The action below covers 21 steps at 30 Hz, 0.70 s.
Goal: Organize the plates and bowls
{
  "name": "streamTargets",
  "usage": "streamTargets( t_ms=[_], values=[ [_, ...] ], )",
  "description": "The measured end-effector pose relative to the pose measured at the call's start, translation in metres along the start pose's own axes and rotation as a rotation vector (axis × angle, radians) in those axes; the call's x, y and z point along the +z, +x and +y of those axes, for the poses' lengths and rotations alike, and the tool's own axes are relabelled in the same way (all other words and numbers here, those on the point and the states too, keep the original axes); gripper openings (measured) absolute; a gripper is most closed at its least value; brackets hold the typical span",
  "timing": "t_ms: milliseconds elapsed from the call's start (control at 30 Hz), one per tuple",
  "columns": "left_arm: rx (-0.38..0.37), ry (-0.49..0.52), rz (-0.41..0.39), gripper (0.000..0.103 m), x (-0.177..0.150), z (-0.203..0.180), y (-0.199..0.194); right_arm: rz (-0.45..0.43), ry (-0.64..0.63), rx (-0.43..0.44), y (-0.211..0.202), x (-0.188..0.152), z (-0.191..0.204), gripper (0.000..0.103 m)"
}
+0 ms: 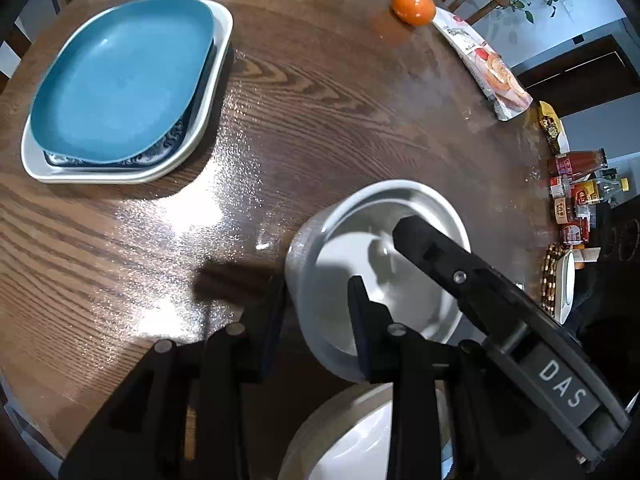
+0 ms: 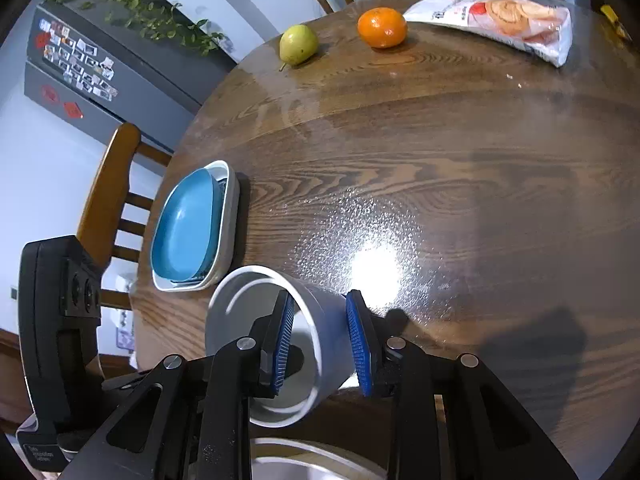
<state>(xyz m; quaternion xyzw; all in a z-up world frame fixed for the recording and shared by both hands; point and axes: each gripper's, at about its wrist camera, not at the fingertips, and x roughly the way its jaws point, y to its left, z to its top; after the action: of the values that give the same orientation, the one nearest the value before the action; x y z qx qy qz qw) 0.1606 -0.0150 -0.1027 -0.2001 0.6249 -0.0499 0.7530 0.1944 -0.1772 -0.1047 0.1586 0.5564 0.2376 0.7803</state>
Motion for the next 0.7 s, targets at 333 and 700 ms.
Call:
streamTargets(
  t_ms=[333, 700],
  values=[
    [-0.020, 0.000, 0.005, 0.028, -0.002, -0.004, -0.005, -0.019, 0.024, -0.011, -0.005, -0.003, 0.000, 0.031],
    [-0.048, 0.003, -0.013, 0.028, -0.008, -0.007, -0.019, -0.059, 0.023, -0.022, -0.021, -0.007, 0.008, 0.031]
  ],
)
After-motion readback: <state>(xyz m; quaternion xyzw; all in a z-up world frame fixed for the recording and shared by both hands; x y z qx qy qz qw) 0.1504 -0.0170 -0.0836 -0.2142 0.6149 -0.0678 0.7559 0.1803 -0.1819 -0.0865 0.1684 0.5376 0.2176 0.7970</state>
